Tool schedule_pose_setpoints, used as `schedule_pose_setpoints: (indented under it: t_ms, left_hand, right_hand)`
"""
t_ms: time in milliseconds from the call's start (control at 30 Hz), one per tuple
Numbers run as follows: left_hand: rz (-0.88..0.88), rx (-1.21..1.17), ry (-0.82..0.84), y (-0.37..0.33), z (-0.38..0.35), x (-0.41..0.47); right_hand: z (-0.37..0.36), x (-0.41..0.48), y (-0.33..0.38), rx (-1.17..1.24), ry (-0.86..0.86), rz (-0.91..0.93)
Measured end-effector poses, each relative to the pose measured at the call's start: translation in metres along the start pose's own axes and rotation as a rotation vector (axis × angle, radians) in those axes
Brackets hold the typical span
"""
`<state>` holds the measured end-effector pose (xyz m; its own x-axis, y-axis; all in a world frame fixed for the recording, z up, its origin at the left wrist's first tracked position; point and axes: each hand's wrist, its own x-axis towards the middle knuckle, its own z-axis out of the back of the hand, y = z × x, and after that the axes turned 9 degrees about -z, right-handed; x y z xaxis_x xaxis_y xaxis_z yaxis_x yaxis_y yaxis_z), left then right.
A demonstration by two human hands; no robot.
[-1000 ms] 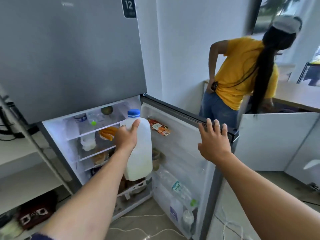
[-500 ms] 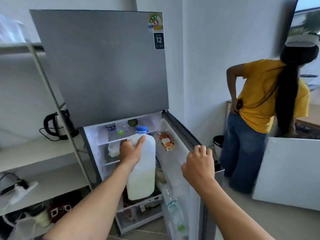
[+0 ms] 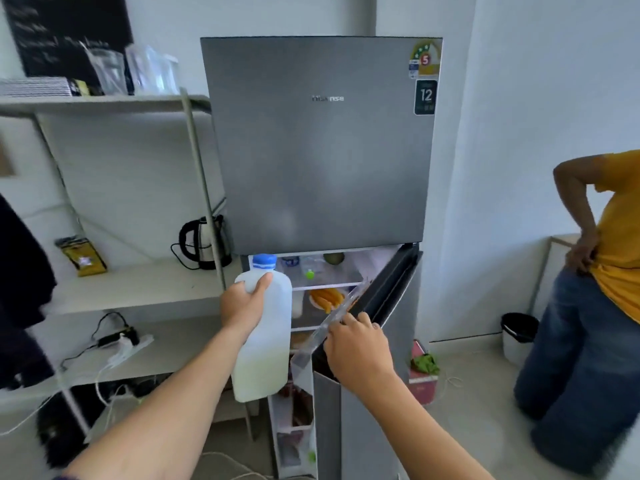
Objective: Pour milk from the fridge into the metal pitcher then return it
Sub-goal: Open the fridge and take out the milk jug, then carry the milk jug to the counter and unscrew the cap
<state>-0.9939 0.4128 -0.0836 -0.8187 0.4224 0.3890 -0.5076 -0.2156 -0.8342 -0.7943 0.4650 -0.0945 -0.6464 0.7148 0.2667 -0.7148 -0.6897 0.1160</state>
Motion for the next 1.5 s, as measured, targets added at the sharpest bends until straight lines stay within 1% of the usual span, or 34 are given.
schedule_pose_setpoints:
  t_ms: [67,167,300,400,533,667,800,900,1033,1167,1233,1333,1500]
  left_hand:
    - [0.015,0.014,-0.028,0.012,0.010,0.018]
    - [0.047,0.015,-0.068,0.025,0.024,0.041]
    - [0.107,-0.014,-0.141,0.051,0.047,0.079]
    - [0.151,0.012,-0.169,0.081,0.068,0.113]
    - [0.178,0.010,-0.199,0.109,0.083,0.139]
    - [0.186,0.049,-0.216,0.129,0.086,0.167]
    - [0.229,0.071,-0.275,0.144,0.090,0.198]
    - [0.263,0.048,-0.268,0.168,0.088,0.227]
    - [0.296,0.060,-0.219,0.187,0.075,0.249]
    - [0.364,-0.016,-0.184,0.195,0.065,0.262]
    - [0.415,-0.071,-0.213,0.204,0.060,0.268]
    - [0.444,-0.124,-0.244,0.210,0.057,0.265]
    - [0.494,-0.211,-0.333,0.208,0.064,0.244]
  right_hand:
    - [-0.007,0.011,0.014,0.052,0.023,0.044]
    - [-0.017,0.033,0.027,0.187,0.088,0.027]
    - [-0.045,0.079,0.057,0.277,0.169,0.030]
    - [-0.065,0.124,0.091,0.230,0.227,0.040]
    - [-0.078,0.160,0.116,0.205,0.177,-0.027]
    - [-0.100,0.199,0.143,0.163,0.194,-0.005]
    - [-0.122,0.234,0.155,0.160,0.229,0.008]
    - [-0.141,0.260,0.161,0.133,0.254,-0.005]
    - [-0.155,0.285,0.165,0.126,0.212,0.013]
    - [-0.165,0.289,0.161,0.064,0.110,0.021]
    - [-0.183,0.288,0.163,0.103,0.030,0.036]
    - [-0.214,0.285,0.167,0.139,-0.102,0.051]
    - [-0.241,0.282,0.184,0.226,-0.134,0.148]
